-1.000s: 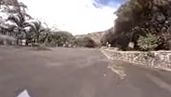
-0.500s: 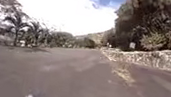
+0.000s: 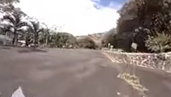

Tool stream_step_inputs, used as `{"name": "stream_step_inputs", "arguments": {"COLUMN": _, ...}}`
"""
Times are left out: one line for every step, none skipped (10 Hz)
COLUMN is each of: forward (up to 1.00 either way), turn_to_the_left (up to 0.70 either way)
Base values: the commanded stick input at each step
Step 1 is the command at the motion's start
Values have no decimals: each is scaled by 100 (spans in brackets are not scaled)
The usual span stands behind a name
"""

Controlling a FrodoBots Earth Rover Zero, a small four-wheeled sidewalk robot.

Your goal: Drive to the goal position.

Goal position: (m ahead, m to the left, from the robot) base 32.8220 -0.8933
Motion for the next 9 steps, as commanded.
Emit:
{"name": "stream_step_inputs", "arguments": {"forward": 85, "turn_to_the_left": -34}}
{"name": "stream_step_inputs", "arguments": {"forward": 85, "turn_to_the_left": -16}}
{"name": "stream_step_inputs", "arguments": {"forward": 85, "turn_to_the_left": 0}}
{"name": "stream_step_inputs", "arguments": {"forward": 85, "turn_to_the_left": 0}}
{"name": "stream_step_inputs", "arguments": {"forward": 85, "turn_to_the_left": 0}}
{"name": "stream_step_inputs", "arguments": {"forward": 85, "turn_to_the_left": 0}}
{"name": "stream_step_inputs", "arguments": {"forward": 85, "turn_to_the_left": 0}}
{"name": "stream_step_inputs", "arguments": {"forward": 85, "turn_to_the_left": 0}}
{"name": "stream_step_inputs", "arguments": {"forward": 85, "turn_to_the_left": 0}}
